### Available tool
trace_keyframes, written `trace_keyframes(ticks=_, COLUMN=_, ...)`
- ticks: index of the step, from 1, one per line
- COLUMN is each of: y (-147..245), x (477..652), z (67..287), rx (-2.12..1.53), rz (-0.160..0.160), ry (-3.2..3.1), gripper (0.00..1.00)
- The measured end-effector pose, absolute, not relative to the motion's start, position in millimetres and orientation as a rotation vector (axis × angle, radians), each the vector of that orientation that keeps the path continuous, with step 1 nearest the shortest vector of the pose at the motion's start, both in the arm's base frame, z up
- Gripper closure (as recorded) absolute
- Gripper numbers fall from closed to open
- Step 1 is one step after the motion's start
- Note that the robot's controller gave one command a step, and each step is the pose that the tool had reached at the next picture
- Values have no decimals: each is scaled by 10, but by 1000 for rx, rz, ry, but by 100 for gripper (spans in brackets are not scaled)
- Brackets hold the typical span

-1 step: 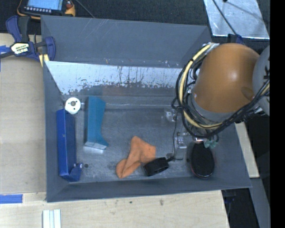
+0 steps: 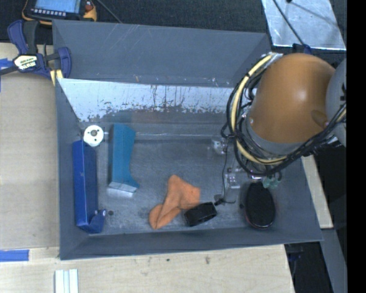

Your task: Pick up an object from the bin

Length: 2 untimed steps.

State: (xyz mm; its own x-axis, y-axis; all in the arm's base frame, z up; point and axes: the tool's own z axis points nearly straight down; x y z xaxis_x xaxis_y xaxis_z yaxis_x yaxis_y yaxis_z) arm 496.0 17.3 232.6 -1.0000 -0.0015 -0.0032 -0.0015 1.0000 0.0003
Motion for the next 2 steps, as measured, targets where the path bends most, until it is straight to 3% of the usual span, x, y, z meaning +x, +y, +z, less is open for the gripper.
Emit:
trace_keyframes(ticks=1, y=175, x=4960, z=2321, rx=-3, rz=0, ry=3138, gripper=0)
trace_keyframes(ticks=2, y=251, x=4913, z=1872, rx=-40, rz=0, ry=3145, gripper=0)
